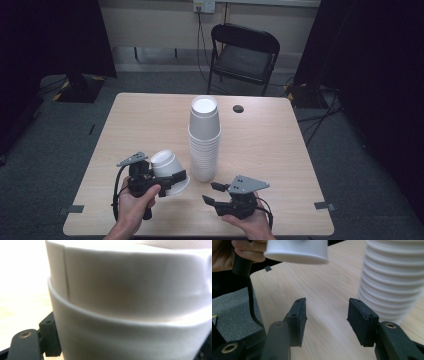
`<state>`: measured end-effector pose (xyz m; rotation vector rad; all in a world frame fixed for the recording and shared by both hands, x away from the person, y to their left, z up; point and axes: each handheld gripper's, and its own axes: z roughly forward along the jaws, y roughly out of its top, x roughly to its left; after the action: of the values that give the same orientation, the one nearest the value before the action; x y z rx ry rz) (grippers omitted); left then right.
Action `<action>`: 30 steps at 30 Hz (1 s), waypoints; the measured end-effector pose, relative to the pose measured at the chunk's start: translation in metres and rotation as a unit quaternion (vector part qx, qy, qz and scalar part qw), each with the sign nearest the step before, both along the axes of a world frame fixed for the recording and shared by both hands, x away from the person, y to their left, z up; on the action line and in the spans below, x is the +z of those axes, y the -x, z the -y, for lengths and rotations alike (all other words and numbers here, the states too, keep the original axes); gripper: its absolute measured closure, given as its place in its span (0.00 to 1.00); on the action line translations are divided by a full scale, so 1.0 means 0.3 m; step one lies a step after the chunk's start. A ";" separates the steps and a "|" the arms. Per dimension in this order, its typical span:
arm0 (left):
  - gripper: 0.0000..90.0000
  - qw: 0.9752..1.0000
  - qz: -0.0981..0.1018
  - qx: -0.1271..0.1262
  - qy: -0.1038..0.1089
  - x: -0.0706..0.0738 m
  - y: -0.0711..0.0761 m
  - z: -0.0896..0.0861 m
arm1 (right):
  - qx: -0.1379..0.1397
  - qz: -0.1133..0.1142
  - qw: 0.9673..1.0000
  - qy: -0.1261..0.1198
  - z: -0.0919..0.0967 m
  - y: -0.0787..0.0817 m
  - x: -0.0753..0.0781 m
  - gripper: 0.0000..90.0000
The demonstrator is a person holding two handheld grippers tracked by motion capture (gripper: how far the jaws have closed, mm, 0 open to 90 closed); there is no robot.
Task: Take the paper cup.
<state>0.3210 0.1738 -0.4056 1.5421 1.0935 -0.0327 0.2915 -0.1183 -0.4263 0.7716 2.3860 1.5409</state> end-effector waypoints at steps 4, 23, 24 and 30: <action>0.17 1.000 -0.008 -0.006 0.002 0.000 0.004 0.008 | 0.017 0.014 1.000 0.003 -0.057 -0.004 0.008 0.59; 0.18 0.996 -0.059 -0.027 0.053 0.008 0.000 0.014 | 0.012 0.083 0.996 -0.009 -0.175 -0.048 0.023 0.69; 0.18 0.996 -0.059 -0.029 0.055 0.008 0.000 0.012 | 0.012 0.083 0.996 -0.009 -0.175 -0.048 0.023 0.69; 0.18 0.994 -0.068 -0.035 0.071 0.020 0.006 0.021 | -0.002 0.102 0.995 -0.024 -0.200 -0.061 0.019 0.72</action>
<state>0.3193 0.1676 -0.3997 1.4651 1.1191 -0.2628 0.3099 -0.0582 -0.4204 0.5959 2.2080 1.5970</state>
